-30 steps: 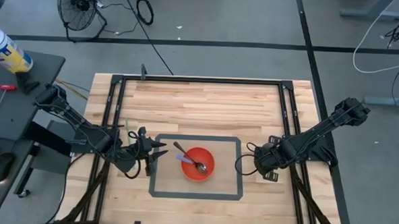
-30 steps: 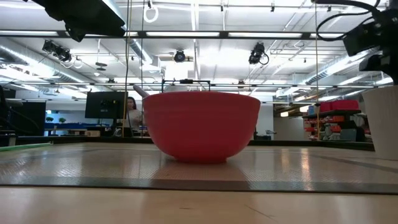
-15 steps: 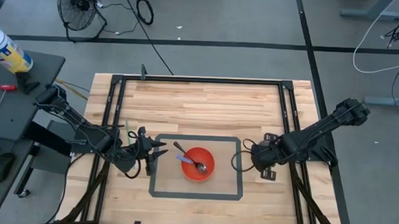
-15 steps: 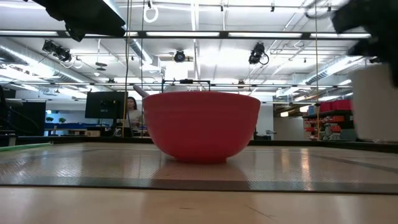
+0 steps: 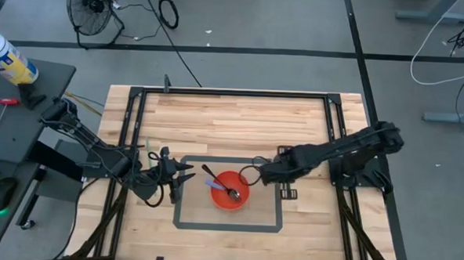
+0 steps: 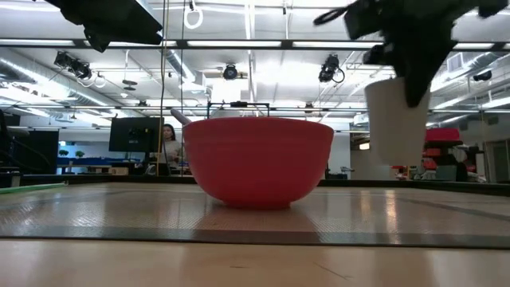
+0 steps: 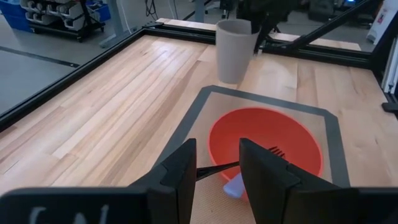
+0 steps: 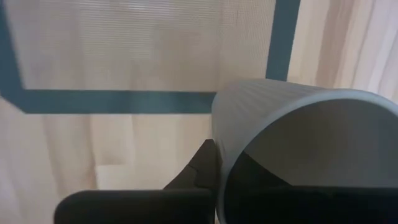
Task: Pick & Place Utensil
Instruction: Put the gray cup on the top right of the placemat
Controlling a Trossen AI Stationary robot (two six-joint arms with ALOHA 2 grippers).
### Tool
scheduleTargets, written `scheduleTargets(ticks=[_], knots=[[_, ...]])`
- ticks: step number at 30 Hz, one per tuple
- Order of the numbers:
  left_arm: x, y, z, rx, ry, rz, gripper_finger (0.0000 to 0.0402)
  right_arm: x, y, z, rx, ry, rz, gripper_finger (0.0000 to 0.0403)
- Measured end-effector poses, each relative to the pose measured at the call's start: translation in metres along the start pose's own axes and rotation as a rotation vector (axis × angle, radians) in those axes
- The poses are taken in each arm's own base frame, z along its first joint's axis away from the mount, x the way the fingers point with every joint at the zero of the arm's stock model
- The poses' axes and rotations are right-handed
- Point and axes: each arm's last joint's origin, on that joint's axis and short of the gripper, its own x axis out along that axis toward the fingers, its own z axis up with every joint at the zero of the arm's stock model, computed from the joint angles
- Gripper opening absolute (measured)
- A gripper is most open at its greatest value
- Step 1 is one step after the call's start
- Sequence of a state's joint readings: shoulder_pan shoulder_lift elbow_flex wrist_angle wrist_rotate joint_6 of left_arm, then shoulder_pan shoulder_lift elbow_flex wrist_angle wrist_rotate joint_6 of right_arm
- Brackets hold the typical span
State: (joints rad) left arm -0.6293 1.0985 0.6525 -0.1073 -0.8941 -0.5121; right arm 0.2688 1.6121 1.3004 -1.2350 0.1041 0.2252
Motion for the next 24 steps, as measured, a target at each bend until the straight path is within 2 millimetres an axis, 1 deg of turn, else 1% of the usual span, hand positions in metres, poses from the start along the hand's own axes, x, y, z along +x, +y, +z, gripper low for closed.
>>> scheduleTargets(ticks=[4,8,12,15,19,24], knots=[[0.0,0.0,0.0,0.007,0.001,0.0,0.0126,0.014,-0.007,0.012,-0.044,0.011,-0.003,0.0005],[0.0,0.0,0.0,0.01,0.001,0.0,0.0126,0.022,-0.014,0.023,-0.067,-0.041,0.019,0.0005],[0.0,0.0,0.0,0.013,0.002,0.0,0.0126,0.027,-0.023,0.025,-0.068,-0.046,0.023,0.0005],[0.0,0.0,0.0,0.013,0.002,0.0,0.0126,0.033,-0.028,0.022,-0.064,-0.019,0.032,0.0005],[0.0,0.0,0.0,0.014,0.003,0.0,0.0126,0.043,-0.03,0.019,-0.08,-0.02,0.032,0.0005],[0.0,0.0,0.0,0.013,0.002,0.0,0.0126,0.044,-0.029,0.021,-0.088,-0.041,0.042,0.0006]])
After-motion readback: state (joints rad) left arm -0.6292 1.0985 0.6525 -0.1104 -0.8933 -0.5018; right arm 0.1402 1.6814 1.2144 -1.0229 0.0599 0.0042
